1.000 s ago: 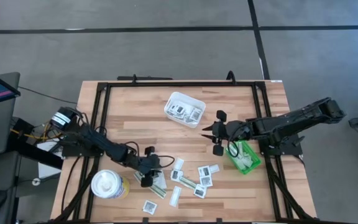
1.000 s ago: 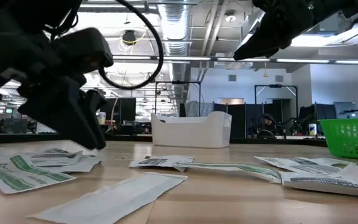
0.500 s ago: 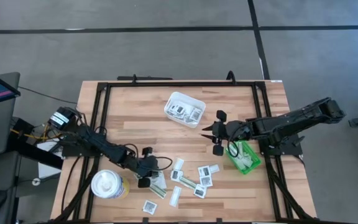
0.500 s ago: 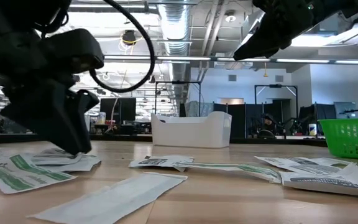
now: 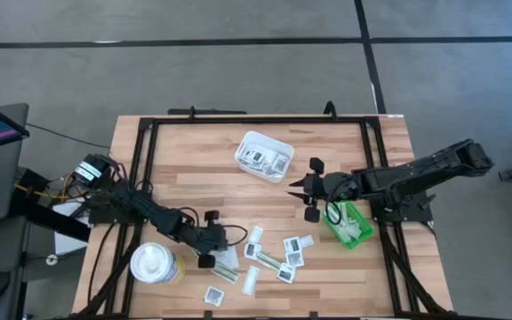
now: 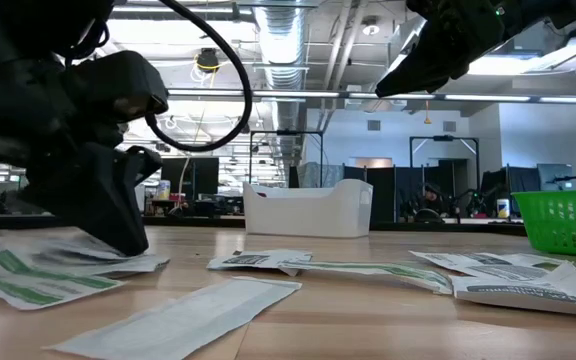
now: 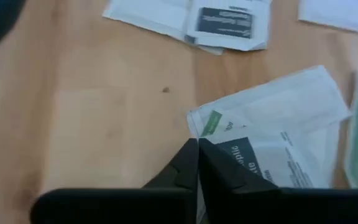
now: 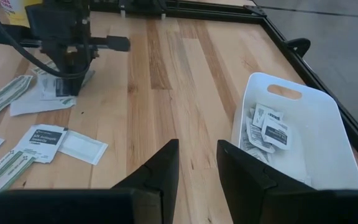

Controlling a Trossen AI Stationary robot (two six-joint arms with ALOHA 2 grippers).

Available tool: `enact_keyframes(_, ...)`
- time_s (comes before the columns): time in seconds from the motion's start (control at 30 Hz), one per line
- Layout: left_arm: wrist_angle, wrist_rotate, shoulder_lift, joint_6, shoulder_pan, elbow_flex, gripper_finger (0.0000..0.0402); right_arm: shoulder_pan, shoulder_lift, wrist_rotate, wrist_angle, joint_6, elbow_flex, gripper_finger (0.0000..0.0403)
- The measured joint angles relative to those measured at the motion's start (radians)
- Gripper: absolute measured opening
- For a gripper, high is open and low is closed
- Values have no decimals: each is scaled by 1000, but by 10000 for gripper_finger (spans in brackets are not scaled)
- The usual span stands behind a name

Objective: Pick & Place First Aid Supplies
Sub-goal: Put the towelette pack into the white bin

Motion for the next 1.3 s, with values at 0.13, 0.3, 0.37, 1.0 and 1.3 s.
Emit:
enact_keyframes(0.13, 47, -95, 4, 67, 13, -5, 7, 0, 0, 0, 0, 0, 0, 102)
enact_keyframes(0.3, 141, -122, -23, 165, 40, -3, 5, 0, 0, 0, 0, 0, 0, 102)
enact_keyframes(0.37, 152, -128, -42, 178, 56, -3, 5, 0, 0, 0, 1, 1, 0, 102)
enact_keyframes(1.0, -63, 37, -74, -94, 67, -2, 114, 41, 0, 0, -23, 64, 0, 102)
enact_keyframes(1.3, -63, 44, -48, -120, 67, -2, 158, 28, 0, 3, -23, 49, 0, 102)
